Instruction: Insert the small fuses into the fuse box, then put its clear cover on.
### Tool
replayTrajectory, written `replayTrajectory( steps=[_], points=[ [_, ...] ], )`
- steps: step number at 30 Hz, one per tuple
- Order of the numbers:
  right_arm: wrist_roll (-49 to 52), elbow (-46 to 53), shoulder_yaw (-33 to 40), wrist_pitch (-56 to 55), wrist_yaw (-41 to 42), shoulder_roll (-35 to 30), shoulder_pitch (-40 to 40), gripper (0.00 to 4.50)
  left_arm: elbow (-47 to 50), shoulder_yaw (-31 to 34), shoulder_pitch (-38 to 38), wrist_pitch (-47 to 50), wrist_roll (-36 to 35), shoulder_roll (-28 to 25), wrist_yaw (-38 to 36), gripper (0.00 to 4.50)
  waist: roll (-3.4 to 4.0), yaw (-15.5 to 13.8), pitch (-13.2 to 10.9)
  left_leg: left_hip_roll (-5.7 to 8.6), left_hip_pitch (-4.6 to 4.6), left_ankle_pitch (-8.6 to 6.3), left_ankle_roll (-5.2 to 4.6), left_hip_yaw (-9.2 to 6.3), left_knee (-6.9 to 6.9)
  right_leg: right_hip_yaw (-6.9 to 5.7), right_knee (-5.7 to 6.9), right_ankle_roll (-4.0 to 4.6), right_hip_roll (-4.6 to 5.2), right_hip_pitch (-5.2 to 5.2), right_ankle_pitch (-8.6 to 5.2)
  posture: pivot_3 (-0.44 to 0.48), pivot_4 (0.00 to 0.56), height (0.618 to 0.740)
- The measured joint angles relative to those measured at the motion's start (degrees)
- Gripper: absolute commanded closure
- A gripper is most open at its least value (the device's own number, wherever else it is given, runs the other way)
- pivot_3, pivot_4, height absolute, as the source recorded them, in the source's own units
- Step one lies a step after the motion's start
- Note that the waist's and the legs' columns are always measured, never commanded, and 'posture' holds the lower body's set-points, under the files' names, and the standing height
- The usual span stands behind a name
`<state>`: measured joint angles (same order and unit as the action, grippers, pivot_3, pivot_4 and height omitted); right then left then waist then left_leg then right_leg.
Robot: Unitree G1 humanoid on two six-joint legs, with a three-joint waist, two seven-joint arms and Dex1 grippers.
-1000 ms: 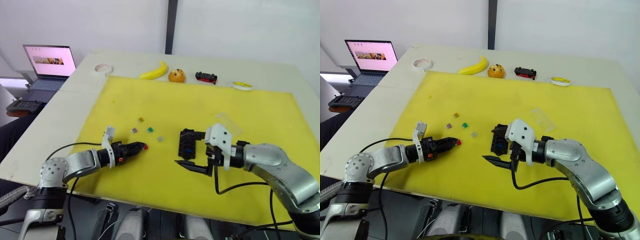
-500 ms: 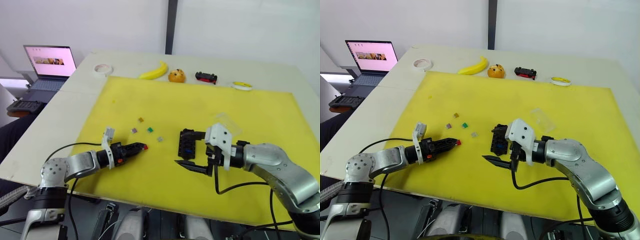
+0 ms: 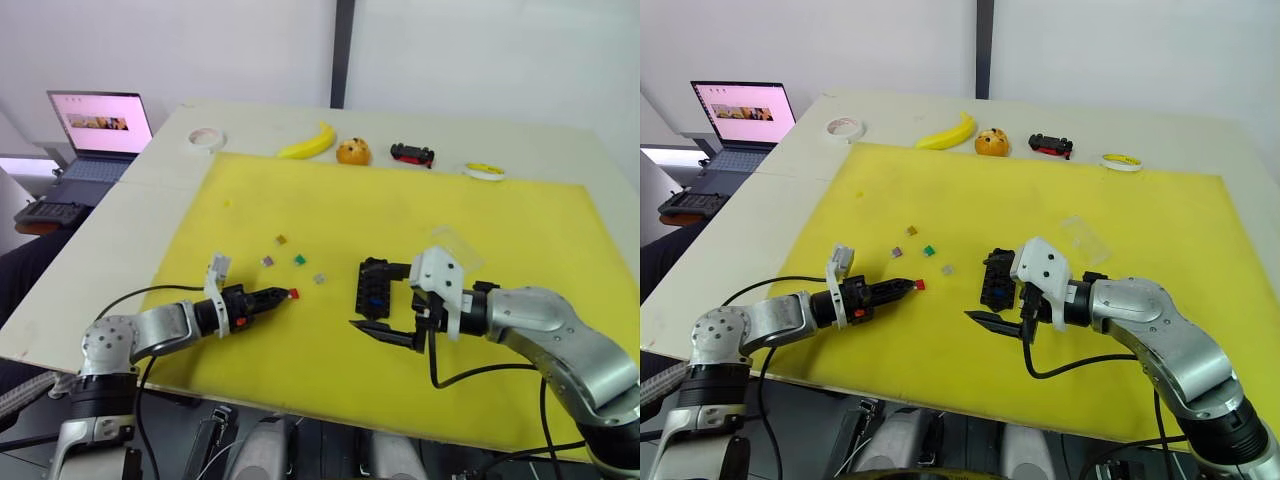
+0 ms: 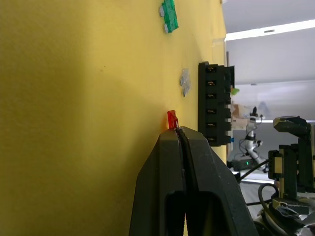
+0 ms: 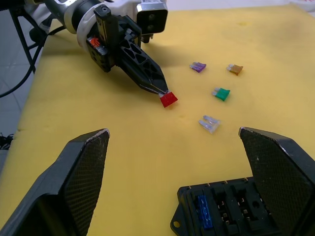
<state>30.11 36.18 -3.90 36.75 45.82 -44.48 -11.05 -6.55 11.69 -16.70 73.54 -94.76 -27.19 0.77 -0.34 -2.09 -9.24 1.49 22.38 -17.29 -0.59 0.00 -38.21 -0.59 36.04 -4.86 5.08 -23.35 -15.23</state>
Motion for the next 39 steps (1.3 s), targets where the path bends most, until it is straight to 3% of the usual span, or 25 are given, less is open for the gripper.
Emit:
replayTrajectory(
  steps=[6, 14, 18, 22, 28, 33, 39],
  points=[
    [0.5, 0.0, 0.4, 0.3, -0.3, 0.2, 0.0, 0.00, 0.6, 0.0, -0.1, 0.9, -4.7, -2.4, 3.1, 4.44, -0.09, 0.5, -0.1, -0.01, 0.04, 0.03, 0.05, -0.01, 0.07, 0.00, 0.01, 0.00, -0.02, -0.09, 0.00, 0.000, 0.150, 0.740],
    [6.1, 0.2, 2.9, 4.5, -3.2, 3.4, 1.1, 0.00, 4.4, -1.4, -3.8, -1.6, -15.8, -10.1, 7.2, 4.44, -0.19, 1.4, -0.1, 0.00, 0.12, 0.05, 0.08, -0.10, 0.08, -0.04, -0.03, -0.01, -0.02, -0.12, 0.01, 0.000, 0.150, 0.740],
    [8.7, 1.4, 3.5, 6.7, -4.3, 3.6, 1.8, 0.00, 6.1, -1.8, -4.6, -2.0, -16.9, -11.2, 6.8, 4.44, -0.16, 1.4, -0.2, 0.00, 0.13, 0.05, 0.09, -0.10, 0.11, -0.05, -0.03, -0.01, -0.02, -0.14, 0.01, 0.000, 0.150, 0.740],
    [15.9, 1.5, 6.2, 11.3, -8.9, 7.8, 0.4, 0.00, 6.7, -1.5, -7.3, -3.5, -17.0, -8.4, 5.6, 4.44, -0.18, 1.4, -0.2, 0.00, 0.12, 0.07, 0.11, -0.10, 0.11, -0.06, -0.03, 0.00, -0.02, -0.11, 0.01, 0.000, 0.150, 0.740],
    [34.1, -0.8, 10.3, 18.6, -24.3, 17.9, -2.7, 0.00, 6.5, -0.2, -13.1, -7.0, -17.0, 0.0, 5.0, 4.44, -0.24, 1.4, -0.2, 0.01, 0.17, 0.07, 0.12, -0.12, 0.13, -0.11, -0.03, -0.20, -0.05, -0.16, 0.12, 0.000, 0.150, 0.740],
    [47.0, -3.4, 11.3, 17.8, -39.5, 24.9, -5.7, 0.00, 6.2, 0.7, -16.1, -8.9, -17.1, 3.5, 6.5, 4.44, -0.24, 1.5, -0.2, 0.01, 0.17, 0.25, 0.40, -0.13, 0.13, -0.12, 0.05, -0.22, -0.10, -0.19, 0.13, 0.000, 0.150, 0.740],
    [53.9, -6.2, 11.1, 14.3, -49.9, 28.6, -7.6, 0.00, 4.7, 0.9, -17.3, -9.2, -17.1, 5.6, 7.1, 4.44, -0.25, 1.5, -0.2, 0.02, 0.18, 0.26, 0.38, -0.13, 0.13, -0.12, 0.05, -0.23, -0.17, -0.17, 0.13, 0.000, 0.150, 0.740]
  ],
)
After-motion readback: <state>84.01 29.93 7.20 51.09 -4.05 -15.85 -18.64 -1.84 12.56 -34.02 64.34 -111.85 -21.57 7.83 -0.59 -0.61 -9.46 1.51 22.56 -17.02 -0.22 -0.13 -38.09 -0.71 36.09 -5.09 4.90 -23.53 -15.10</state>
